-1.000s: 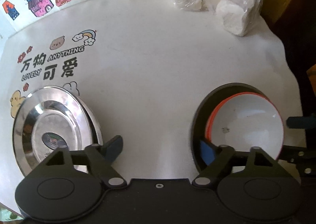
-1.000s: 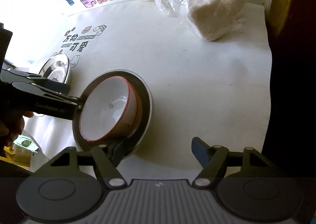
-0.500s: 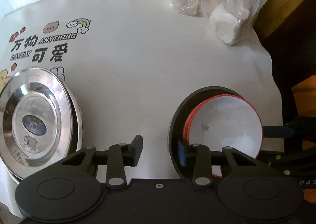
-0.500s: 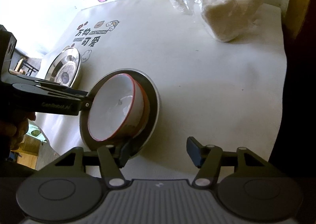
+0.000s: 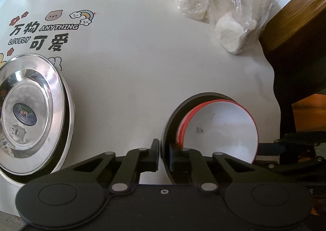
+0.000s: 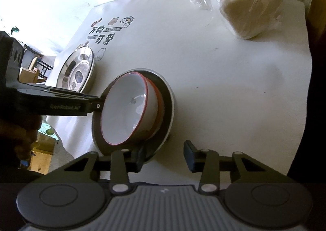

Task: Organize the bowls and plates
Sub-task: 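Close both grippers on the steel bowl rim, then lift the steel bowl with both grippers and carry it over the steel plate stack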

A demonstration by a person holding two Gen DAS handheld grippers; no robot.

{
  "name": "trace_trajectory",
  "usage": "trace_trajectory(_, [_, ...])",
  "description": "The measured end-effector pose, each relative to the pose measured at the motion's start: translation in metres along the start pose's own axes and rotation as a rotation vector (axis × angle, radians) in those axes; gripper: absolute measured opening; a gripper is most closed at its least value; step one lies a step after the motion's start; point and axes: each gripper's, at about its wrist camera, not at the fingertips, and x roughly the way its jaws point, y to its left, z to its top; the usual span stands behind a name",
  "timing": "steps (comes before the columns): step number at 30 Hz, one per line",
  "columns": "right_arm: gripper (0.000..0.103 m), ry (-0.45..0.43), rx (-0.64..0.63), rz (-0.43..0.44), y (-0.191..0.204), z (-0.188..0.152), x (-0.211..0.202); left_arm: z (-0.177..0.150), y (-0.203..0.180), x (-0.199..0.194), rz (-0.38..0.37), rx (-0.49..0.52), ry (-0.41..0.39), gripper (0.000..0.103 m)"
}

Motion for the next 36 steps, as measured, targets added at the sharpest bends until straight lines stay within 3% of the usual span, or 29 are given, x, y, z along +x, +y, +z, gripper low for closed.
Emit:
trace_trajectory(5, [0.029, 0.004, -0.005, 0.033, 0.001, 0.001, 0.001, 0.000, 0.002, -0.001, -0.002, -0.017, -0.005, 0.007])
trace_trajectory(23, [0.025, -0.006, 0.001, 0.015, -0.001, 0.001, -0.001, -0.003, -0.002, -0.005, 0.004, -0.023, -0.011, 0.006])
trace_trajectory(36, [0.025, -0.044, 0.044, 0.047, -0.008, 0.001, -0.014, 0.004, 0.005, -0.021, -0.001, -0.081, -0.044, 0.006])
